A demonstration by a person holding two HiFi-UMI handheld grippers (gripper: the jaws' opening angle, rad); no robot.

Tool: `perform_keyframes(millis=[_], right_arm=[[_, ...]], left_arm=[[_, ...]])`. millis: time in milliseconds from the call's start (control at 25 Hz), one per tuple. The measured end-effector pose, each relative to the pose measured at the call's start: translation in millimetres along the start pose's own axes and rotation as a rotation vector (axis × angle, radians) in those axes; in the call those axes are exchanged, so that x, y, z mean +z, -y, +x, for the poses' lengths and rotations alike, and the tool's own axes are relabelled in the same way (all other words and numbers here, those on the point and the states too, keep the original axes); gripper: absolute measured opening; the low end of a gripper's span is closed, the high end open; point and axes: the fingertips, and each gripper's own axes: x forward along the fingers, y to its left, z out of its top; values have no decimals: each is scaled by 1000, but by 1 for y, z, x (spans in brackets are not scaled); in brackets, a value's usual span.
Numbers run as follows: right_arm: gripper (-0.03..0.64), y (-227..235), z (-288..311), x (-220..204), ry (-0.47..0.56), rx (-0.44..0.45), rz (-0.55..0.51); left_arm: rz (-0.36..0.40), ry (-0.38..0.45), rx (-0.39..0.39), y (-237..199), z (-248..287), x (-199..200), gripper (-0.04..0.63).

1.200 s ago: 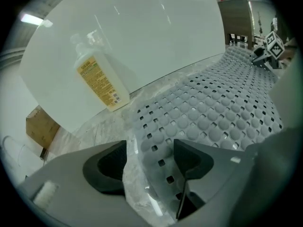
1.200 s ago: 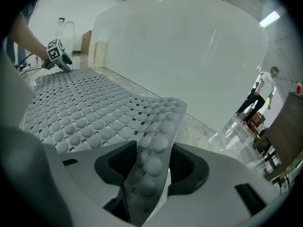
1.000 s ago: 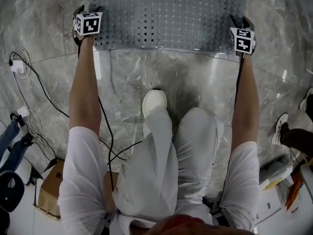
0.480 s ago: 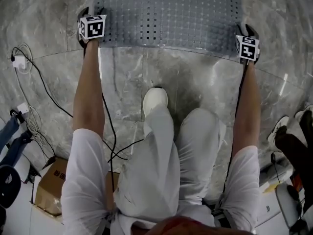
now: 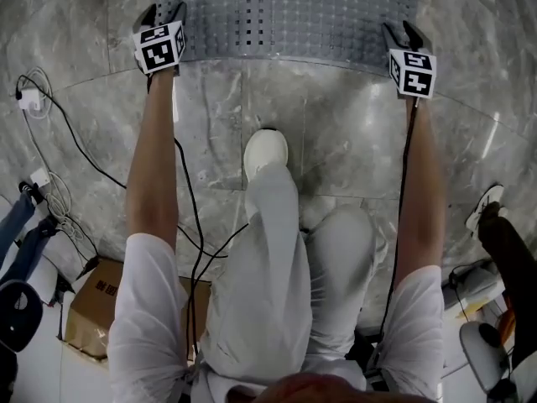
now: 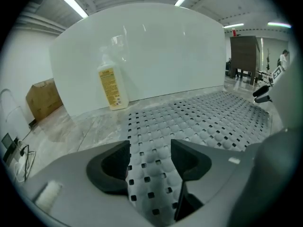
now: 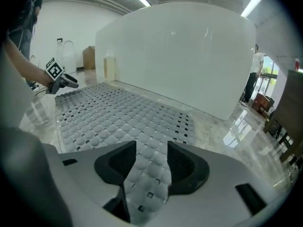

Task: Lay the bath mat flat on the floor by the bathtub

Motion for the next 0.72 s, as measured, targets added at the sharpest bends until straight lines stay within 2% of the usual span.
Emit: perform_keyframes(millis=[120,240,360,560,720], right_arm=[[207,-18,-30,11,6,-9,-20],[198,-41,-74,25,2,-25,-74],[198,-63,-121,49,1,2,-64],[187,-96,-223,109,4,83,-46],[178,-108,-322,178,30,123,-47]], left_arm=[[-1,29,-21,13,-27,15,272],[20,57,-21,21,-77,35,281],[31,82,-34,29,-133,61,282],[36,81,-86,41,-246,102,282],[15,102,-110,39,-347,157,282]])
